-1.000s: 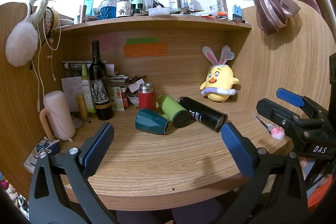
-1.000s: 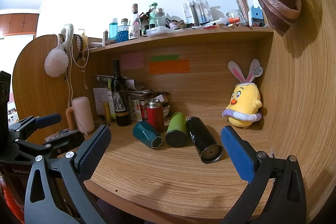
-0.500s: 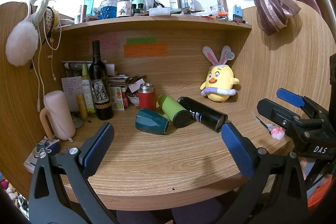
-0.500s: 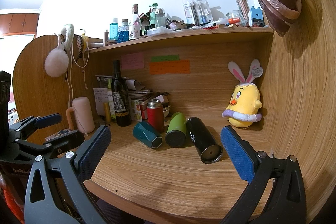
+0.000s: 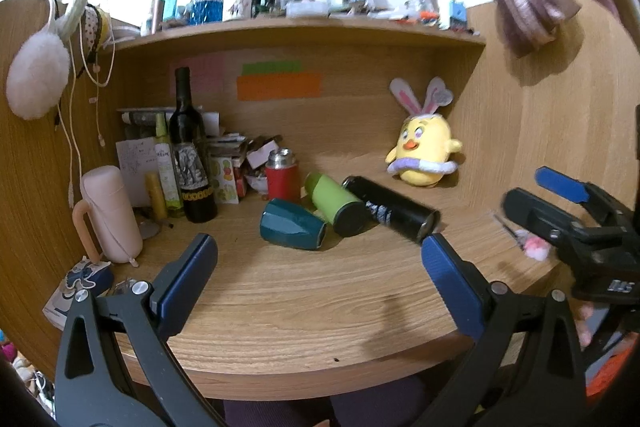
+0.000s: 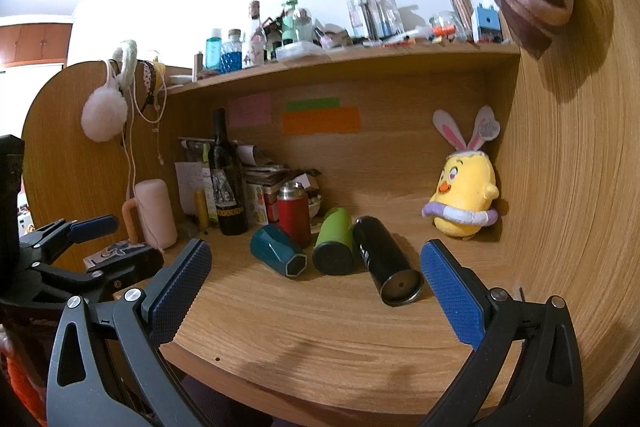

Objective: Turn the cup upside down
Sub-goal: 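Move the left gripper down over the dark green cup lying on its side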

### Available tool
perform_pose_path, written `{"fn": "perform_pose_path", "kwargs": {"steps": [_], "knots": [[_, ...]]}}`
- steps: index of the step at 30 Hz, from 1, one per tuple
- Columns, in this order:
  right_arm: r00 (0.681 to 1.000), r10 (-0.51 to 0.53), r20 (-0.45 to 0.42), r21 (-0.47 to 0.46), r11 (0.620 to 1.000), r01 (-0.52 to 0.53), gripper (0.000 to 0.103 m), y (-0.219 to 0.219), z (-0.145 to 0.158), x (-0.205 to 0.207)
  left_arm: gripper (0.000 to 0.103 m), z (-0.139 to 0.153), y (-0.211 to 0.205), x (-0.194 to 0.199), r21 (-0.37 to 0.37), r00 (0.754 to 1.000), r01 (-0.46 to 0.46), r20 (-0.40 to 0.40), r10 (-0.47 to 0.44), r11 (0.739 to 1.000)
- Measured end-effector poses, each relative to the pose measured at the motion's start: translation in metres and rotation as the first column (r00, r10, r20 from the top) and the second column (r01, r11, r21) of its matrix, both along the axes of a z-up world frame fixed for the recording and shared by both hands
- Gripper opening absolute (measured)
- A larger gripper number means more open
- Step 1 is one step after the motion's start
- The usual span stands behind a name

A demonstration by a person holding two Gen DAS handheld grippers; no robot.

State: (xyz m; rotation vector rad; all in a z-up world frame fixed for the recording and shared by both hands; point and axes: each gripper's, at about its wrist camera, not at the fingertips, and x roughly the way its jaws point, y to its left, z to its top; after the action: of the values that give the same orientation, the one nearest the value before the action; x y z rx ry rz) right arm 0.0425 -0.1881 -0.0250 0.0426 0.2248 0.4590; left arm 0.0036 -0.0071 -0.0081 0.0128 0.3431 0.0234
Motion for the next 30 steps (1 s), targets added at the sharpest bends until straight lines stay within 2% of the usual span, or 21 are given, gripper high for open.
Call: {"fn": "perform_pose_path", "kwargs": {"steps": [4,7,12,15,18,20,28,30], "knots": [[0.999,-0.005,-0.048,-0.008,1.0,0.004,0.103,-0.001,-0.011,0.016,0.103,-0.014,0.016,0.047,-0.003,0.994,-0.039,-0.104,0.038,0.999],[0.997,-0.028,-0.078,-0.018,0.999,0.027,0.103,-0.002,-0.025,0.031,0.103,-0.029,0.033,0.099,-0.033,0.971,-0.067,-0.234,0.058,0.997],[0.991,-0.052,-0.123,-0.033,0.998,0.048,0.103,-0.006,-0.041,0.055,0.103,-0.059,0.058,0.188,-0.144,0.897,-0.113,-0.441,0.039,0.983],[0.986,-0.063,-0.153,-0.038,0.998,0.057,0.103,-0.008,-0.048,0.067,0.103,-0.078,0.075,0.23,-0.228,0.844,-0.178,-0.535,0.029,0.957],[0.981,-0.075,-0.181,-0.046,0.997,0.068,0.103,-0.013,-0.057,0.079,0.103,-0.089,0.091,0.257,-0.322,0.825,-0.237,-0.565,0.015,0.916],[0.977,-0.088,-0.192,-0.054,0.995,0.08,0.103,-0.015,-0.062,0.085,0.103,-0.094,0.096,0.269,-0.369,0.818,-0.238,-0.574,-0.019,0.898],[0.966,-0.094,-0.242,-0.038,0.995,0.088,0.103,-0.022,-0.076,0.1,0.103,-0.104,0.109,0.295,-0.482,0.776,-0.292,-0.624,-0.09,0.826],[0.965,-0.097,-0.243,-0.039,0.995,0.09,0.103,-0.022,-0.077,0.099,0.103,-0.104,0.112,0.297,-0.497,0.771,-0.289,-0.628,-0.109,0.818]]}}
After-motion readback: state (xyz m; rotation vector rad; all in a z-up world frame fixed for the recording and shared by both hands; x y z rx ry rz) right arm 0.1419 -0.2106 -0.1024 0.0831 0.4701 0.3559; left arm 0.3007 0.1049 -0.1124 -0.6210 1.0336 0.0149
